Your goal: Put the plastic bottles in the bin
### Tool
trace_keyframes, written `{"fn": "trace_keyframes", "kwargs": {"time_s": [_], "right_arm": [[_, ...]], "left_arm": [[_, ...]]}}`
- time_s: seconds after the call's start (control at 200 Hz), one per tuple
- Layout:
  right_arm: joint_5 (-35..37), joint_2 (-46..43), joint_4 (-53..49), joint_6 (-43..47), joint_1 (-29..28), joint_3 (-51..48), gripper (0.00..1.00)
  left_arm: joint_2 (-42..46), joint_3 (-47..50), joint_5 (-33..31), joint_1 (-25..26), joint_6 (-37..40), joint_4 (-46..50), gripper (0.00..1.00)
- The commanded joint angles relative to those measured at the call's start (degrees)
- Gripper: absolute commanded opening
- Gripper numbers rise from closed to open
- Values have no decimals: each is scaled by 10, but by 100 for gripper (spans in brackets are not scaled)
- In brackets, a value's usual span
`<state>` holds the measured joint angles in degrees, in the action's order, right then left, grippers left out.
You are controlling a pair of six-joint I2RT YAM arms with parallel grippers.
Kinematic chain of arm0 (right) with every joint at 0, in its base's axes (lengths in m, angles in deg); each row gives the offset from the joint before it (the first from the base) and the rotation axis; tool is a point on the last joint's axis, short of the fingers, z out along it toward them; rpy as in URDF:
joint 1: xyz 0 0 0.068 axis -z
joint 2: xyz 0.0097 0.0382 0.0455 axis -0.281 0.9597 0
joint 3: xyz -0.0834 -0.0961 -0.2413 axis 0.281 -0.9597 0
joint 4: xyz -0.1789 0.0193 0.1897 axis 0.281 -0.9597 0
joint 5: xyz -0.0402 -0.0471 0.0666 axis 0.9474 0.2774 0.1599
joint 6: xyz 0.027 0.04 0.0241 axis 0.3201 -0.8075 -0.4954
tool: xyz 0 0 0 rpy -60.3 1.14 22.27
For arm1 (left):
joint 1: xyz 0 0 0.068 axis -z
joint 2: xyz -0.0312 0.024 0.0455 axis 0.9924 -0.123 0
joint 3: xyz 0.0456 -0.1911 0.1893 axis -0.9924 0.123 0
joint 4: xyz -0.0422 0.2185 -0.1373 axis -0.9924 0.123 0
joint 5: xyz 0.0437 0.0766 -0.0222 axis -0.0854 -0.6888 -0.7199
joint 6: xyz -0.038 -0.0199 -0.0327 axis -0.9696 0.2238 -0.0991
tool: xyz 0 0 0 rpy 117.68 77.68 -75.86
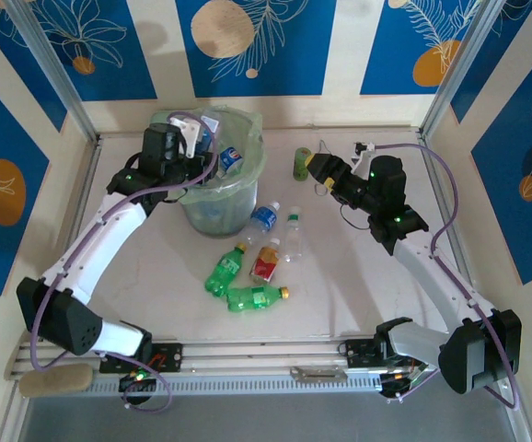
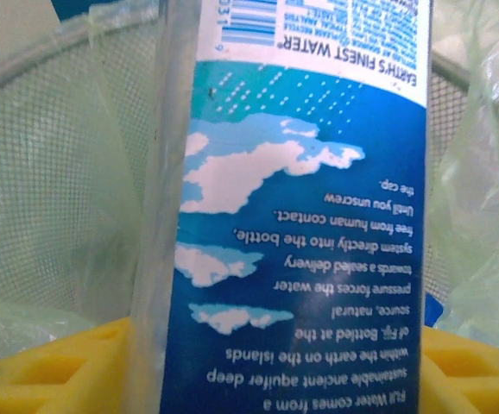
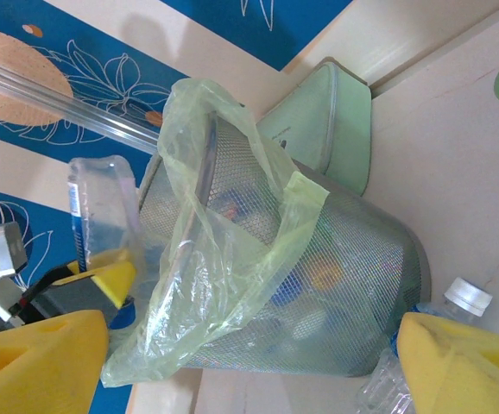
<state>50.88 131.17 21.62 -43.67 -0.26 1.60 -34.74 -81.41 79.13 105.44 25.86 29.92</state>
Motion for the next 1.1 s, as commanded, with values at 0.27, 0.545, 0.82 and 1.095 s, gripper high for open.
{"fn": "trace_keyframes", "kwargs": {"time_s": [0.27,0.545,0.82,1.095], "right_arm": [[0,0,2,-3,1,4,88],[1,5,2,-4,-1,2,88],[11,53,-80,38,-17,23,88],[13,131,-216,114,-34,52,88]], "left_arm": [[7,-25,-3,-7,3,12,87],[45,-6,5,-7,-8,-4,88],[101,46,146,-3,-54,-68,89],[145,103,165,49,-81,-110,89]]}}
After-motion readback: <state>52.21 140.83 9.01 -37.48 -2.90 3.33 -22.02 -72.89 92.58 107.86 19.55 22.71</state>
